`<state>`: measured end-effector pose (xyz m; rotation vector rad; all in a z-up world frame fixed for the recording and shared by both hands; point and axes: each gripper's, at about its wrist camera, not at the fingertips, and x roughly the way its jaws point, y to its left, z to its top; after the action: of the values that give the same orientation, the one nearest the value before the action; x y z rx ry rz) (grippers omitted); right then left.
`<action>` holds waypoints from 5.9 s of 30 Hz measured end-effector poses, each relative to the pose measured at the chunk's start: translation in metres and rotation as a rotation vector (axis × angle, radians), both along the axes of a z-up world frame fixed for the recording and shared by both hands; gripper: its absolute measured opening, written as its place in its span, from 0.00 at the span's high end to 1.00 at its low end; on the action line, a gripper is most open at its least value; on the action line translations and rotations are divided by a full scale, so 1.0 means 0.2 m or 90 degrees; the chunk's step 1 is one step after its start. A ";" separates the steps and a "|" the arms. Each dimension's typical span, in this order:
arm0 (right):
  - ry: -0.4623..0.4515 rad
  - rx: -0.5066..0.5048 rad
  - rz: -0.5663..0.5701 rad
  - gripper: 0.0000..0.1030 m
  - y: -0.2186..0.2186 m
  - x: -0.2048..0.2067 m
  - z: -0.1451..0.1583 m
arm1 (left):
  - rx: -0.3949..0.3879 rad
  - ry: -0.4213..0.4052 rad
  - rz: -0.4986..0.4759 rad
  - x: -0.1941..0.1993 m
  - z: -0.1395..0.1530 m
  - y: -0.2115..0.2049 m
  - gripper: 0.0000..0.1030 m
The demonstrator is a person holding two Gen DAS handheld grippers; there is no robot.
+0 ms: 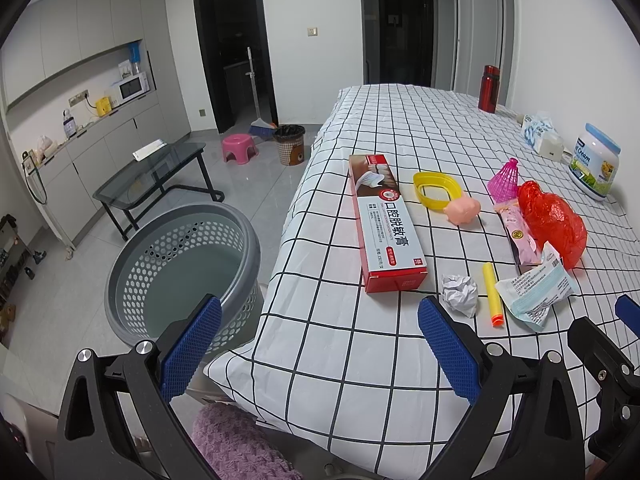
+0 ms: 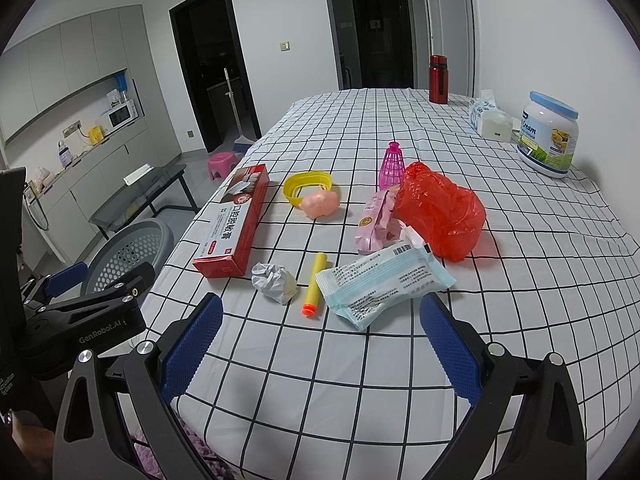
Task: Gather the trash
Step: 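Reach the right tool to the blue-white wipe packet and close on it, then close the left tool on the crumpled white paper ball while right holds packet, then carry both items over the grey basket and open both tools to drop them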
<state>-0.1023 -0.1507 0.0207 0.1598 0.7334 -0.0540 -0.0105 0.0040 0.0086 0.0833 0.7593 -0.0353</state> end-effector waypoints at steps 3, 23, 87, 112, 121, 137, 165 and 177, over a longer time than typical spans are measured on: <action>0.001 0.002 0.001 0.08 0.01 0.01 0.00 | 0.001 0.001 0.000 0.00 0.00 0.00 0.06; 0.048 0.028 -0.060 0.08 -0.26 0.02 -0.17 | 0.006 0.033 -0.030 0.12 -0.15 -0.12 0.06; 0.157 0.036 -0.222 0.09 -0.50 0.33 -0.36 | -0.016 0.049 -0.051 0.25 -0.24 -0.24 0.06; 0.108 0.068 -0.109 0.48 -0.54 0.20 -0.36 | -0.009 0.074 -0.087 0.22 -0.32 -0.46 0.07; 0.096 0.100 -0.078 0.48 -0.54 0.18 -0.37 | 0.029 0.078 -0.081 0.27 -0.37 -0.57 0.25; 0.089 0.097 -0.071 0.48 -0.50 0.15 -0.34 | -0.026 0.064 -0.118 0.18 -0.28 -0.48 0.66; 0.051 0.043 0.289 0.48 0.90 0.65 0.00 | 0.003 -0.056 0.195 0.29 0.05 1.02 0.65; 0.118 0.030 0.384 0.48 1.42 1.00 -0.18 | -0.008 0.019 0.205 0.50 -0.20 1.25 0.63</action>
<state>0.0985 0.1328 -0.0150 -0.0274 0.9435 0.5289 0.0890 0.2547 -0.0306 -0.0520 0.7948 0.2662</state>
